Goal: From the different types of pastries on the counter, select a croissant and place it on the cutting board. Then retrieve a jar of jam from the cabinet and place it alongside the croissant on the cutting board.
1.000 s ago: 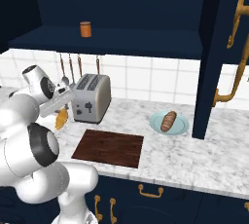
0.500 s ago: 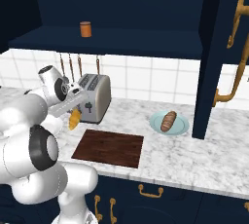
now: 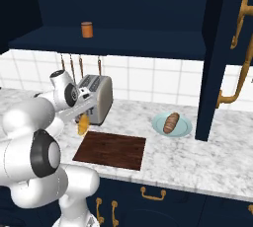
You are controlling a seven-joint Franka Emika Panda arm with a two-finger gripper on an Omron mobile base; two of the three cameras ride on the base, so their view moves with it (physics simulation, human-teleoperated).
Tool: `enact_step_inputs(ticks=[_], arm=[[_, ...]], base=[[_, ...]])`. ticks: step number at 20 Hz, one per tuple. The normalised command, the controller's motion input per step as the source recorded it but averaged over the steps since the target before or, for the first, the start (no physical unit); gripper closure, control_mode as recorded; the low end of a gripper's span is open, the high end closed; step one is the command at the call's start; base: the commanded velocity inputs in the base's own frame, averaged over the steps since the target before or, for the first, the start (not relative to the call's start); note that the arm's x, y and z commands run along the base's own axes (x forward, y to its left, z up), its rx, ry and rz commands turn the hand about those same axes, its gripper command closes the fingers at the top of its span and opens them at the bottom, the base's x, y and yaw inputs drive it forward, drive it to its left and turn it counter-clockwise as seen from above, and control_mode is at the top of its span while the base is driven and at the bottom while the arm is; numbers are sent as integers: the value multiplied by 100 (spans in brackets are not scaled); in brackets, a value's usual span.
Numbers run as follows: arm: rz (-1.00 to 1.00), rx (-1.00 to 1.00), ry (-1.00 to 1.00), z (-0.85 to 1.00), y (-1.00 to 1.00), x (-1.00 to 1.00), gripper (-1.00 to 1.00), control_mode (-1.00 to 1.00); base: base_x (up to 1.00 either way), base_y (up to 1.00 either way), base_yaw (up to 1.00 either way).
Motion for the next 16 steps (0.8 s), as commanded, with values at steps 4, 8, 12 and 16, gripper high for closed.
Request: enact_step_inputs(ticks=[4, 8, 12, 16], arm=[[0, -1, -1, -51, -22, 0, 100, -100], [0, 4, 2, -48, -24, 0, 100, -100], [0, 5, 4, -29, -21, 5, 100, -100], [0, 2, 0, -26, -13, 0, 100, -100]], base=[[0, 0, 0], [0, 0, 0], [0, 0, 0], [0, 0, 0]])
